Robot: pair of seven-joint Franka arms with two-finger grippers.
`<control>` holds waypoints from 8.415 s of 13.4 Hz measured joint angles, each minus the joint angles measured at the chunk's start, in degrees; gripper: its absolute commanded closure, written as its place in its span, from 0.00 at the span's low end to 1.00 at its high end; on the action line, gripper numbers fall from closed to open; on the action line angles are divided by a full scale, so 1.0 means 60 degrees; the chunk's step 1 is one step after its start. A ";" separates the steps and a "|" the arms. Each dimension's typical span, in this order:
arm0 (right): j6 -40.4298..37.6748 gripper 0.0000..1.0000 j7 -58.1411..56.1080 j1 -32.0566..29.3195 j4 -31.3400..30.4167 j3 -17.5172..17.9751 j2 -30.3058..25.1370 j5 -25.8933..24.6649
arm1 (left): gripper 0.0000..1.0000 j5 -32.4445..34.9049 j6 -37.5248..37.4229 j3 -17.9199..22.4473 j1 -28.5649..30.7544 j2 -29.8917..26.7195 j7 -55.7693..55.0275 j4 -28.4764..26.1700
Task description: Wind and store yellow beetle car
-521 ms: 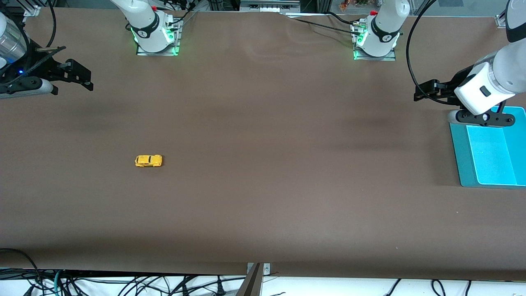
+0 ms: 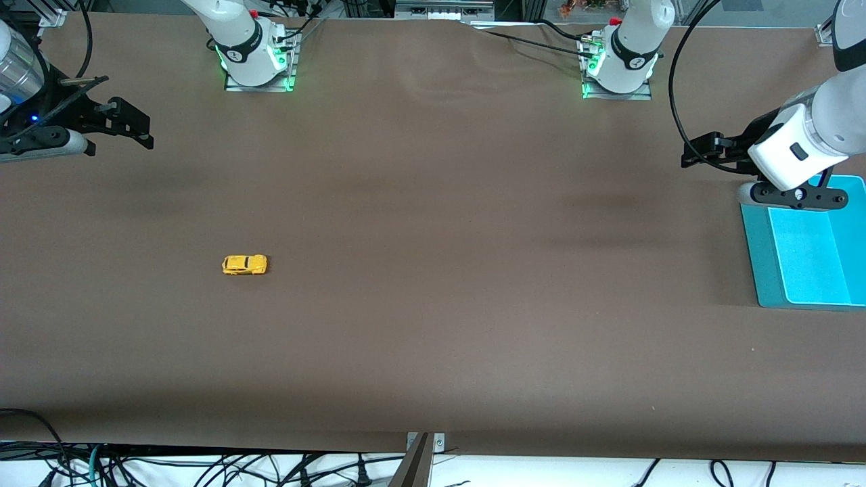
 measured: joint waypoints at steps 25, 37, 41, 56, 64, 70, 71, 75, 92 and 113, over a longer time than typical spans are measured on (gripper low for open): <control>-0.0128 0.00 0.0005 0.0001 -0.0003 -0.0007 0.0002 -0.0071 | 0.00 0.0000 0.0000 0.0000 0.0000 0.0002 0.0000 0.0004; -0.0111 0.00 0.0013 0.0007 -0.0286 -0.0007 0.0003 -0.0073 | 0.00 0.0000 0.0000 0.0000 0.0000 0.0002 0.0000 0.0005; 0.0972 0.00 -0.0770 0.0043 -0.1204 -0.0005 0.0024 -0.0080 | 0.00 0.0000 0.0000 0.0000 0.0000 0.0065 0.0000 0.0005; 0.7820 0.00 -1.1012 0.0138 -0.4338 0.0278 0.2834 -0.0300 | 0.00 0.0000 0.0000 -0.0089 -0.0023 0.0126 0.5264 0.0020; 1.0322 0.00 -1.3319 0.0058 -0.4333 0.0307 0.4886 -0.0301 | 0.00 0.0002 0.0000 -0.0152 -0.0048 0.0236 0.8502 0.0024; 1.0693 0.55 -1.3599 0.0001 -0.4315 0.0303 0.5116 -0.0301 | 0.00 0.0002 0.0155 -0.0143 -0.0048 0.0622 0.9735 0.0024; 1.0694 0.69 -1.3600 0.0001 -0.4315 0.0303 0.5118 -0.0301 | 0.00 0.0003 0.0156 -0.0147 -0.0049 0.0654 0.9785 0.0024; 1.0744 0.87 -1.3617 -0.0003 -0.4180 0.0330 0.5108 -0.0302 | 0.00 0.0002 0.0171 -0.0164 -0.0098 0.0785 0.9848 0.0024; 0.9981 0.87 -1.3956 -0.0031 -0.4051 0.1330 0.5124 -0.0327 | 0.00 0.0187 0.1234 -0.0065 -0.0148 0.1141 0.9919 -0.0607; 1.0308 0.56 -1.6561 -0.2422 -0.4099 0.0412 0.5096 -0.0307 | 0.00 0.0186 0.1279 -0.0082 -0.0156 0.1171 0.9936 -0.0714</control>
